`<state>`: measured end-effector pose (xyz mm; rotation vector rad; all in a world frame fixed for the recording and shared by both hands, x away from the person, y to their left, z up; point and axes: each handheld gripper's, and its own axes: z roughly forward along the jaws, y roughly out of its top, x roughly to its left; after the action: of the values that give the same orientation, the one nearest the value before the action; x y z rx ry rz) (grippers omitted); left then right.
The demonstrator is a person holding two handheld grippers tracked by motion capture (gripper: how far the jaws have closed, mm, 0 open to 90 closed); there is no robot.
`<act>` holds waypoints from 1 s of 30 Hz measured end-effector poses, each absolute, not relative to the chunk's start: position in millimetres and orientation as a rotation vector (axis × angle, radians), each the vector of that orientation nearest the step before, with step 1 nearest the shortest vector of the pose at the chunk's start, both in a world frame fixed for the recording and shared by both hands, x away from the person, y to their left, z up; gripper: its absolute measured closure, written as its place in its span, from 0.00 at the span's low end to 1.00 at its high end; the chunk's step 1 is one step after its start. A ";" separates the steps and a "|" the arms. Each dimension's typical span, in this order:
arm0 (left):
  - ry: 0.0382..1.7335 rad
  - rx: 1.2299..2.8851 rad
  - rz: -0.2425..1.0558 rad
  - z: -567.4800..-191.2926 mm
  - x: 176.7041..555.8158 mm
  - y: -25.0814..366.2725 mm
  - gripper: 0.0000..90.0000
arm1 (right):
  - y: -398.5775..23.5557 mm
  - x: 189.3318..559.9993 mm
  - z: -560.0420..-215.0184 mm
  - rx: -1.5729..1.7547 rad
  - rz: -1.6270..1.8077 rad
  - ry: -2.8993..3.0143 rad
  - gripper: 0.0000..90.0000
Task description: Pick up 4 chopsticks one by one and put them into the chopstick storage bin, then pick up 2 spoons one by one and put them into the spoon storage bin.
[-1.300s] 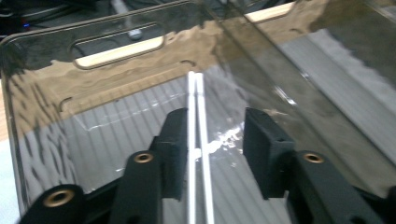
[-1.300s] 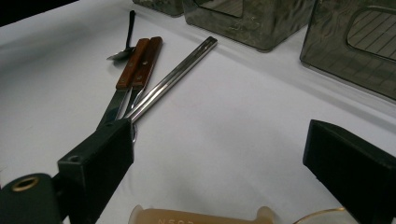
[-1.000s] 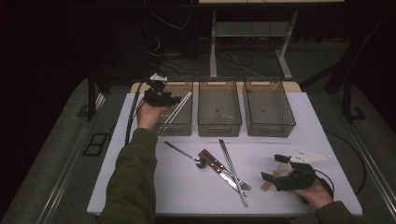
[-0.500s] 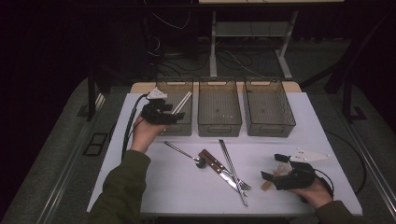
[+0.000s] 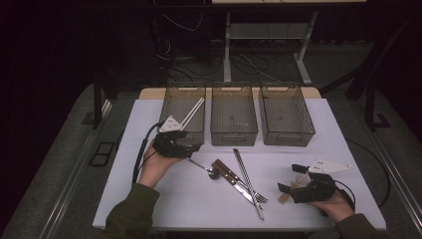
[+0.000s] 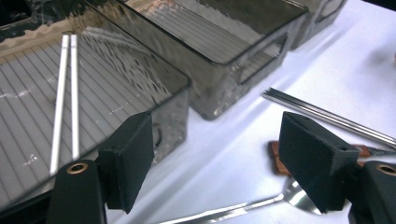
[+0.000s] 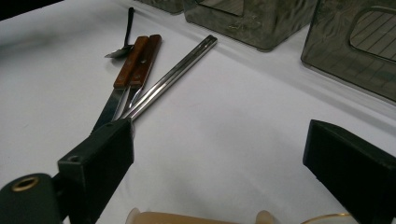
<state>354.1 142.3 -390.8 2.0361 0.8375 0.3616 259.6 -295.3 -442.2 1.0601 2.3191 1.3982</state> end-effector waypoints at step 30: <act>0.746 2.023 0.330 -425.4 287.6 161.6 0.14 | -295.9 259.6 -441.3 1.063 1.400 2.332 0.10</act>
<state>287.6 161.6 -425.4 2.0230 0.7461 0.3302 259.6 -295.9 -441.3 1.0634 2.3325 1.4004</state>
